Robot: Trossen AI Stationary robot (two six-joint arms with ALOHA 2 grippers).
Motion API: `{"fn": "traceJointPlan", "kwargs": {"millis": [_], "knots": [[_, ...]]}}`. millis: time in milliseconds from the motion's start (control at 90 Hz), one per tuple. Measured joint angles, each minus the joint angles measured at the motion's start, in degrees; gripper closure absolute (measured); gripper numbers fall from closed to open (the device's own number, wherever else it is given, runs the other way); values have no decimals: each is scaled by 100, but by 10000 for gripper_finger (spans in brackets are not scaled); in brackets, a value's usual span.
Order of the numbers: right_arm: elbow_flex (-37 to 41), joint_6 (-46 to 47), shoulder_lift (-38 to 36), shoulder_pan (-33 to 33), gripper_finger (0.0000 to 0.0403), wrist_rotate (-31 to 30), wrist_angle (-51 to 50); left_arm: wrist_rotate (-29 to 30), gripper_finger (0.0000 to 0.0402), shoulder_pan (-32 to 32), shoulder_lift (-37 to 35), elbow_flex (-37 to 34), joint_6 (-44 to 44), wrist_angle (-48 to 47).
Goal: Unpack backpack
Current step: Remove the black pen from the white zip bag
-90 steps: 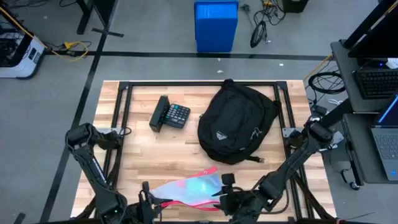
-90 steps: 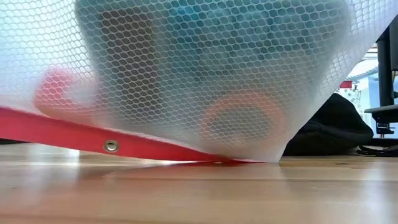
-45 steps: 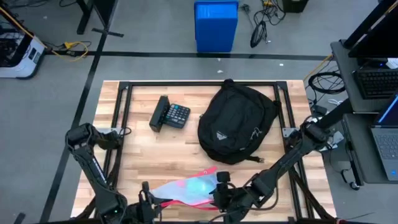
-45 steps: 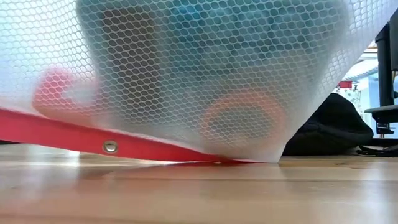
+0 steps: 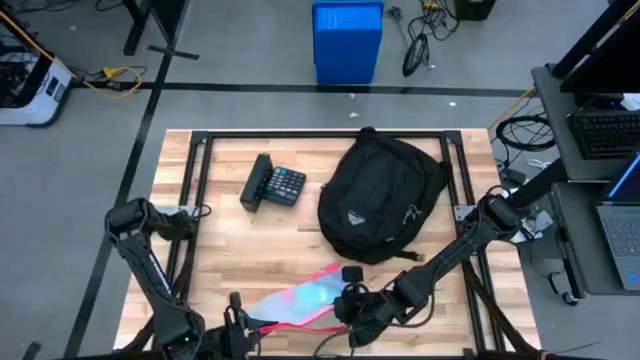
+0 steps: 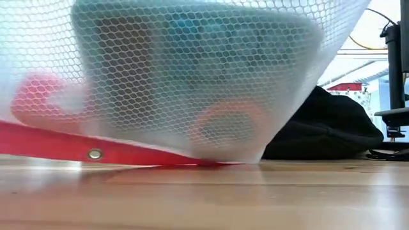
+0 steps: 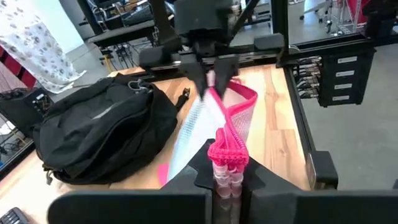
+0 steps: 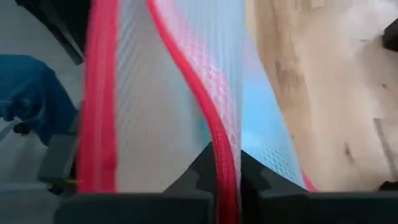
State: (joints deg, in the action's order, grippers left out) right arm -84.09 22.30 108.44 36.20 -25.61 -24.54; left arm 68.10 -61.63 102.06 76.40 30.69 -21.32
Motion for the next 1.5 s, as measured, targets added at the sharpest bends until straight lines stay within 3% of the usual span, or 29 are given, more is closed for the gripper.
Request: {"fn": "traceJointPlan", "kwargs": {"millis": [256, 411, 533, 600, 711, 867, 1144, 1500], "knots": [[0, -57, 0, -427, 403, 9, -136, -57, 287, -44, 7, 201, -834, 161], [0, -349, -11, -573, 403, 33, -148, -17, 219, -39, 7, 609, -1779, 169], [0, -459, -15, -627, 403, 26, -148, 540, 192, 2, 6, 971, -2086, 175], [0, -459, -15, -652, 403, 26, -149, 561, 188, 77, -4, 1062, -2021, 313], [0, -456, -98, -716, 403, 30, -157, 366, 187, 280, 0, 1071, -1616, 630], [0, -553, -248, -856, 403, 19, -54, -355, 187, 705, 2, 1069, -604, 554], [-2, -804, -313, -913, 403, 13, -47, -1272, 187, 1411, 338, 1020, 228, 493], [-2, -806, -313, -907, 403, 9, -151, -1621, 187, 1676, 537, 1023, 2426, -1044]]}}
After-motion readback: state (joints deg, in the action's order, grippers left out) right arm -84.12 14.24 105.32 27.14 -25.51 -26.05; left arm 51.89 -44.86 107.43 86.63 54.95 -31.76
